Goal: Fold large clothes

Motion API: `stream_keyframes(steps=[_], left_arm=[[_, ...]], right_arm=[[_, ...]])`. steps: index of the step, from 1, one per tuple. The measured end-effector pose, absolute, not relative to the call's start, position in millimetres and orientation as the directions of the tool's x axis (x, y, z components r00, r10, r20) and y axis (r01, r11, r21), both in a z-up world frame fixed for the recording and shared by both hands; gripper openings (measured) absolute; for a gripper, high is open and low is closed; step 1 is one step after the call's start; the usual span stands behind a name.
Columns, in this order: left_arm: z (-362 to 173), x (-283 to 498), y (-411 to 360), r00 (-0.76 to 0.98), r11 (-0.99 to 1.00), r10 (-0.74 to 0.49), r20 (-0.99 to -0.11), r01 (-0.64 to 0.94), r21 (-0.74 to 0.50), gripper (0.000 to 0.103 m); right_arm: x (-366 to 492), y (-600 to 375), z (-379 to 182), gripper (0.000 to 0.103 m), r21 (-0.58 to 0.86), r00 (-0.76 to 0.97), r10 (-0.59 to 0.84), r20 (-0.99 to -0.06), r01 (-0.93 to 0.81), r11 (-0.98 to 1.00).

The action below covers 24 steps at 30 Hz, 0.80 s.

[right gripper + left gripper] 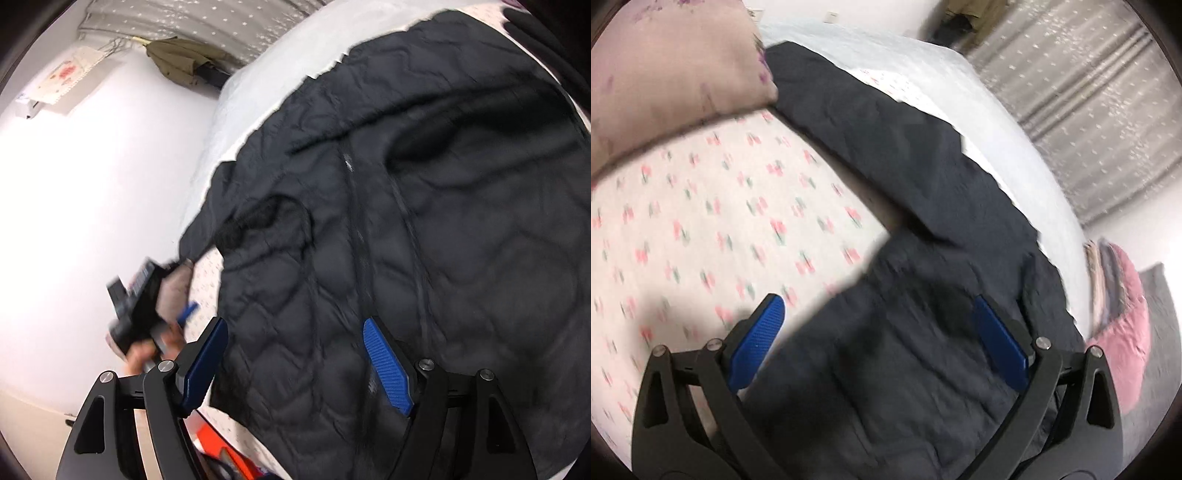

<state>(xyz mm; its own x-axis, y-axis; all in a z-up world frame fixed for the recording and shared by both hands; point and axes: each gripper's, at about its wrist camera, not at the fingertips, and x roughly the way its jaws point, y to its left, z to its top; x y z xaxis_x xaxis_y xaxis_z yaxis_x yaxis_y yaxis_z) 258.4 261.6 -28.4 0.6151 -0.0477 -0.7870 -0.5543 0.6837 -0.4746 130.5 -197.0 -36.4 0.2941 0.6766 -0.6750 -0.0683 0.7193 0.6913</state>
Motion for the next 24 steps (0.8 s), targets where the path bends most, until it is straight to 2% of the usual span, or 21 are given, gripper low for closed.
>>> stream_keyframes(steps=[3,6,10,12,18,24], left_arm=[[-42,283,291,0.573,0.665,-0.034,-0.819,-0.599,-0.446,0.101],[-59,303,319,0.523,0.639,0.028,-0.852,-0.665,-0.387,0.101],[-81,327,345,0.475,0.599,0.051,-0.878,-0.718,-0.354,0.101],[-80,342,351,0.465,0.607,0.097,-0.88,-0.728,-0.319,0.101],[-82,375,352,0.481,0.643,0.117,-0.869,-0.704,-0.303,0.101],[-83,368,363,0.588,0.598,0.084,-0.805,-0.676,-0.431,0.101]], right_arm=[[125,-205,-47,0.077,0.678,0.304,0.661,-0.686,-0.06,0.732],[127,-213,-53,0.077,0.629,0.346,0.606,-0.716,-0.055,0.775],[129,-214,-69,0.077,0.604,0.303,0.591,-0.747,-0.062,0.795],[128,-215,-71,0.077,0.612,0.294,0.601,-0.743,-0.066,0.788],[123,-211,-69,0.077,0.593,0.299,0.593,-0.748,-0.1,0.799],[121,-207,-71,0.077,0.601,0.277,0.604,-0.747,-0.107,0.792]])
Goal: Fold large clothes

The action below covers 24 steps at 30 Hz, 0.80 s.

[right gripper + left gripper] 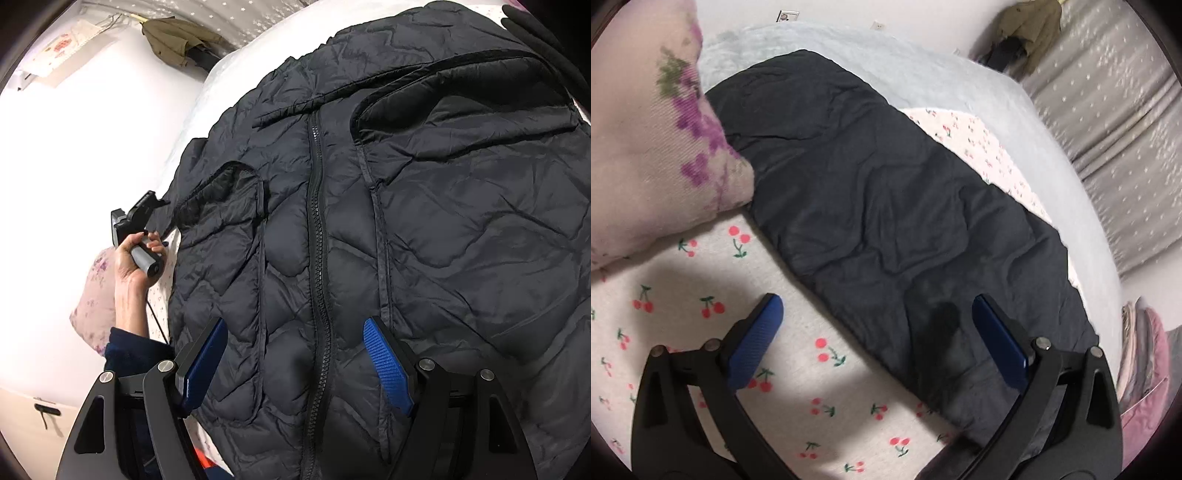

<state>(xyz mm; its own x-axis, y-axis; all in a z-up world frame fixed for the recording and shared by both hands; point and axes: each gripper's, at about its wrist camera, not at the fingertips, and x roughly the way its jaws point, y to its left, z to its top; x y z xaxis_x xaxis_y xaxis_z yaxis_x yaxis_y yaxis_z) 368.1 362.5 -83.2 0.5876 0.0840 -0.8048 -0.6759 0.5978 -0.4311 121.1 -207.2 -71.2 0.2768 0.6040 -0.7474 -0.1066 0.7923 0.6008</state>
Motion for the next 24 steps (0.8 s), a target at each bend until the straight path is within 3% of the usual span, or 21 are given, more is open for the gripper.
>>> stream_keyframes(steps=[2,4,6,7,10,13,16,23,24], left_arm=[[-84,369,366,0.604,0.597,0.093,-0.792,-0.67,-0.441,0.096],[-83,371,370,0.628,0.606,0.097,-0.772,-0.653,-0.454,0.071],[-86,377,373,0.642,0.617,0.074,-0.763,-0.631,-0.471,0.022],[-89,380,374,0.649,0.617,0.037,-0.759,-0.613,-0.494,0.013],[-78,381,364,0.707,0.615,0.026,-0.707,-0.569,-0.546,0.009],[-37,382,324,0.808,0.704,0.02,-0.588,-0.429,-0.566,0.008],[1,379,268,0.869,0.793,-0.061,-0.491,-0.257,-0.552,0.008],[5,382,166,0.809,0.812,-0.309,-0.5,-0.05,-0.582,0.008],[1,388,153,0.785,0.823,-0.34,-0.518,-0.019,-0.568,0.012]], right_arm=[[120,-207,-71,0.077,0.602,0.275,0.606,-0.746,-0.11,0.791],[122,-204,-71,0.077,0.602,0.275,0.607,-0.745,-0.113,0.79],[121,-203,-71,0.077,0.605,0.277,0.61,-0.743,-0.112,0.788],[122,-202,-72,0.077,0.608,0.277,0.612,-0.741,-0.112,0.786],[125,-199,-72,0.077,0.616,0.28,0.617,-0.736,-0.103,0.781],[124,-205,-69,0.077,0.624,0.292,0.623,-0.726,-0.1,0.775],[125,-209,-68,0.077,0.624,0.297,0.62,-0.726,-0.095,0.776],[124,-216,-68,0.077,0.631,0.304,0.621,-0.722,-0.078,0.772],[124,-217,-67,0.077,0.634,0.308,0.623,-0.719,-0.079,0.77]])
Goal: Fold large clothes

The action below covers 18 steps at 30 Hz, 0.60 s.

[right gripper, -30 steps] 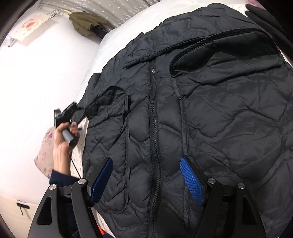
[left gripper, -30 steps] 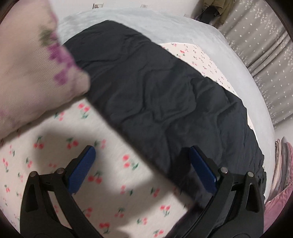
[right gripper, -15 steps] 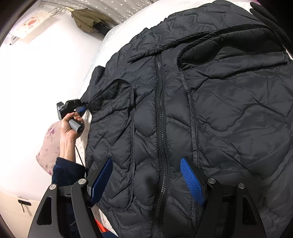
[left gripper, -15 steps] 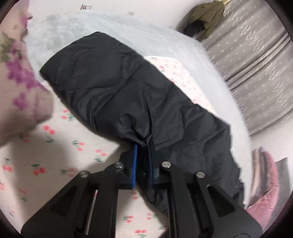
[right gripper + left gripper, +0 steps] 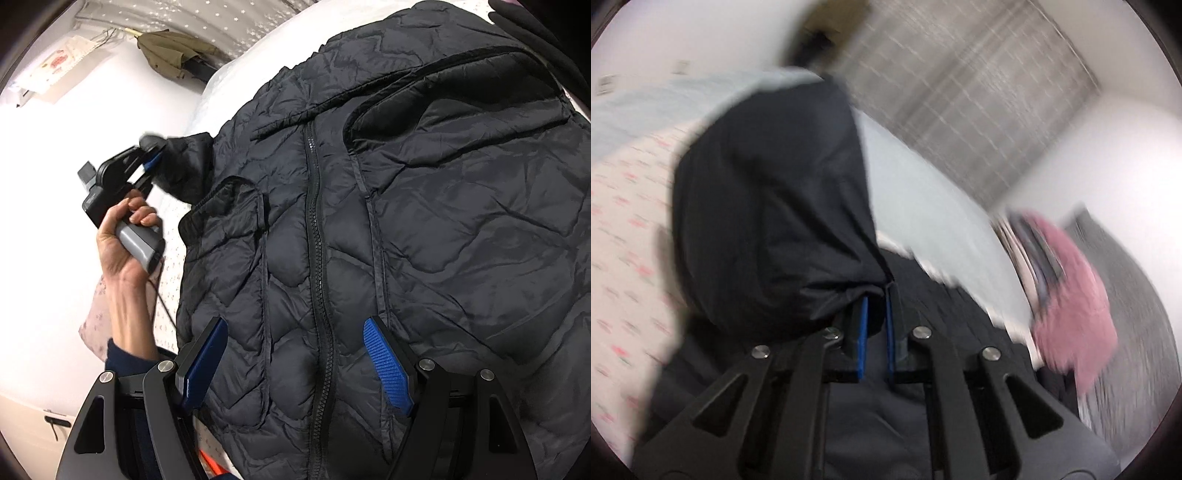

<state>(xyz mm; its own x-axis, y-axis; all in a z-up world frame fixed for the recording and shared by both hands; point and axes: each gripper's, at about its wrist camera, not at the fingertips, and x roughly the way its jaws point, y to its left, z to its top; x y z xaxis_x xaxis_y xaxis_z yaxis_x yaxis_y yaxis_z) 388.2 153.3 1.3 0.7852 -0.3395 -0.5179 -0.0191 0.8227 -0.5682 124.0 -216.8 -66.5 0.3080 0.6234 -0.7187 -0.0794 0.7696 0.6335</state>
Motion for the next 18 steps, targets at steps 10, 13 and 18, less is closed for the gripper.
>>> stream_keyframes(steps=[10,13,18], left_arm=[[-38,363,28,0.544,0.962,-0.221,-0.81,0.259,-0.088,0.043],[-20,355,44,0.596,0.956,-0.257,-0.761,0.272,-0.11,0.046],[-9,398,134,0.658,0.891,-0.334,-0.675,-0.014,-0.454,0.075]], right_arm=[[123,-233,-63,0.077,0.646,0.332,0.628,-0.704,-0.069,0.76],[123,-238,-60,0.077,0.654,0.341,0.633,-0.695,-0.066,0.754],[123,-242,-58,0.077,0.654,0.36,0.627,-0.691,-0.06,0.755]])
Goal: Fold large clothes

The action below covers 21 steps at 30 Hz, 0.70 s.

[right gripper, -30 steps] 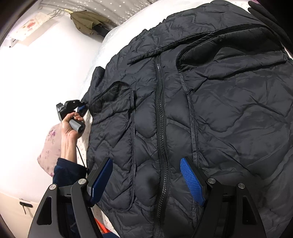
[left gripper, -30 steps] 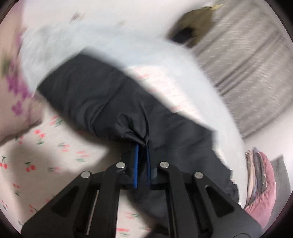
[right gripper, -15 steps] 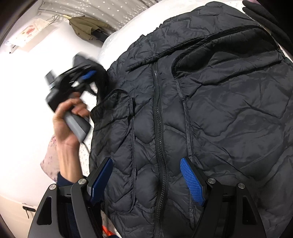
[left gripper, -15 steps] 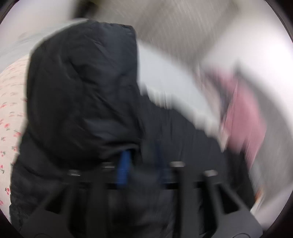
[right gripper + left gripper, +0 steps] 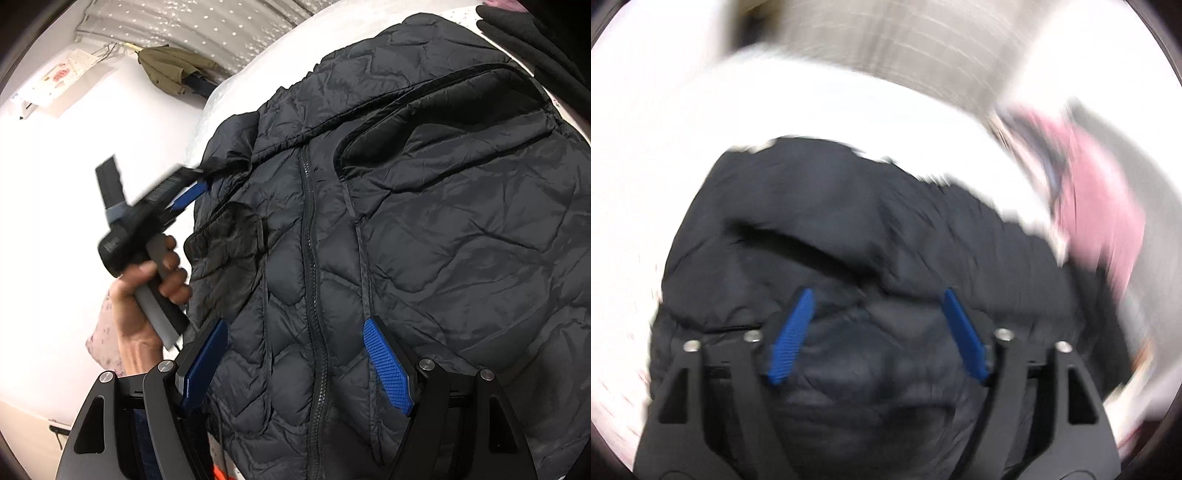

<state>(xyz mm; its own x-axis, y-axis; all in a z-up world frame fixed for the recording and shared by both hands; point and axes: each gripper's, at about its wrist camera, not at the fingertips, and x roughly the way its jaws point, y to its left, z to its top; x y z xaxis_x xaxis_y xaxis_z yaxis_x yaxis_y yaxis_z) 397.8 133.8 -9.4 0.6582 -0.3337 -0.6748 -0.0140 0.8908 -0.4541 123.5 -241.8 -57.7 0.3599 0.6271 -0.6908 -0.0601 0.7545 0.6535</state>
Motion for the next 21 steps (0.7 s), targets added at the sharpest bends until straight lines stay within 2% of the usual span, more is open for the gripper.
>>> stream_keyframes(steps=[3,5,8,10,11,12,16,17,19,21], left_arm=[[-28,420,180,0.668,0.758,-0.371,-0.645,-0.183,-0.626,0.075],[-41,440,187,0.644,0.724,-0.381,-0.663,-0.238,-0.647,0.075],[-50,464,179,0.653,0.732,-0.329,-0.682,-0.28,-0.621,0.075],[-50,470,169,0.659,0.756,-0.306,-0.688,-0.271,-0.596,0.04],[-48,475,159,0.653,0.773,-0.312,-0.689,-0.247,-0.585,0.013],[-44,468,158,0.655,0.781,-0.316,-0.687,-0.232,-0.58,0.011],[-10,450,103,0.73,0.856,-0.336,-0.596,-0.026,-0.516,0.011],[-2,444,81,0.723,0.874,-0.364,-0.587,0.049,-0.483,0.011],[5,431,33,0.671,0.894,-0.419,-0.611,0.19,-0.405,0.017],[2,417,-4,0.604,0.896,-0.445,-0.661,0.29,-0.337,0.041]], right_arm=[[123,-246,-56,0.077,0.656,0.371,0.625,-0.687,-0.054,0.753],[123,-247,-54,0.077,0.651,0.375,0.623,-0.687,-0.063,0.756],[122,-245,-52,0.077,0.642,0.373,0.622,-0.688,-0.086,0.762],[121,-242,-50,0.077,0.636,0.371,0.622,-0.69,-0.101,0.765],[120,-240,-49,0.077,0.632,0.37,0.621,-0.691,-0.11,0.768],[121,-239,-50,0.077,0.629,0.37,0.62,-0.692,-0.111,0.769],[124,-244,-55,0.077,0.647,0.365,0.625,-0.69,-0.076,0.759],[125,-247,-56,0.077,0.653,0.37,0.626,-0.686,-0.065,0.755],[125,-251,-54,0.077,0.648,0.39,0.614,-0.686,-0.056,0.759],[127,-255,-52,0.077,0.628,0.413,0.589,-0.695,-0.05,0.777]])
